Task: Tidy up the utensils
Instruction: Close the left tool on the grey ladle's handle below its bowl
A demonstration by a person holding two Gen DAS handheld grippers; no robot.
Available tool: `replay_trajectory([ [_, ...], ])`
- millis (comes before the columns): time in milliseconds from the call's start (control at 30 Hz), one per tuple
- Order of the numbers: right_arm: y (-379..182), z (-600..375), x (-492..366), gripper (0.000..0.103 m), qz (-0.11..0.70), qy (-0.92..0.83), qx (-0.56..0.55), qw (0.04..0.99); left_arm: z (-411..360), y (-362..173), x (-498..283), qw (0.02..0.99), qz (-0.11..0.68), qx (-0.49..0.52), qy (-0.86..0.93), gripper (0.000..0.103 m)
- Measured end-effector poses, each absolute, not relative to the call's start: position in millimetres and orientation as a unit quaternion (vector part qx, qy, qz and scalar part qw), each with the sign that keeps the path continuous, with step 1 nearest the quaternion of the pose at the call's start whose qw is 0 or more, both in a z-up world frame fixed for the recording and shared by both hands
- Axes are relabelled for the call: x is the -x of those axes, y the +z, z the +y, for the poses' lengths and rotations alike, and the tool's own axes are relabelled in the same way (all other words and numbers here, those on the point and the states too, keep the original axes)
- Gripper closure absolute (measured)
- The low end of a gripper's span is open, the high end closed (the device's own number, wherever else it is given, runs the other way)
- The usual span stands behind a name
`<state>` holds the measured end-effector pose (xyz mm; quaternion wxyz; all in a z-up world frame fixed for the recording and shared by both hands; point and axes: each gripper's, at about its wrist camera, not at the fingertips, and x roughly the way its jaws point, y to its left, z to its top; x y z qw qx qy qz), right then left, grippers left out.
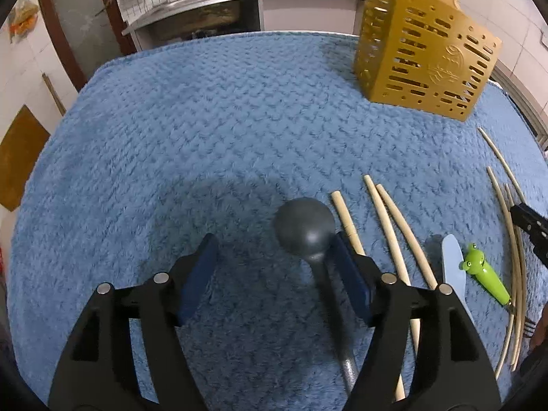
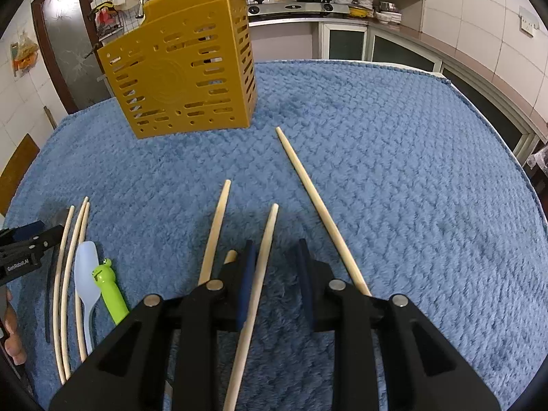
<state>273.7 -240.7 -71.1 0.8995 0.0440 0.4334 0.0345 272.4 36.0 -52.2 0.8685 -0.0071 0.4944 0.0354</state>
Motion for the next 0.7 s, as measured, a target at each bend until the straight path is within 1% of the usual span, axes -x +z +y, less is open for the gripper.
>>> replay_trajectory([
  [333,-71.5,-240.0,-274.7,0.078,0.433,0.033,-0.042,0.9,38.6,-55.6,-291.6,0.863,0.503,0.011,0.039,0.034],
  [433,-71.6,-239.6,-274.7,0.078,0.433,0.031,-0.037,0.9,37.2,-54.3,-292.1,0.863,0.504,0.009,0.036,0.037],
  [600,-71.9,-239.6,-274.1,0.078,0.432,0.032,-0.037,0.9,23.2,-51.6,-287.4,0.869,0.494,-0.016,0.024,0.061],
  [700,-71.9,-240.3,-274.2,0.078,0.433,0.033,-0.037,0.9,18.7,-51.0,-286.8,0.87,0.492,-0.024,0.019,0.067],
])
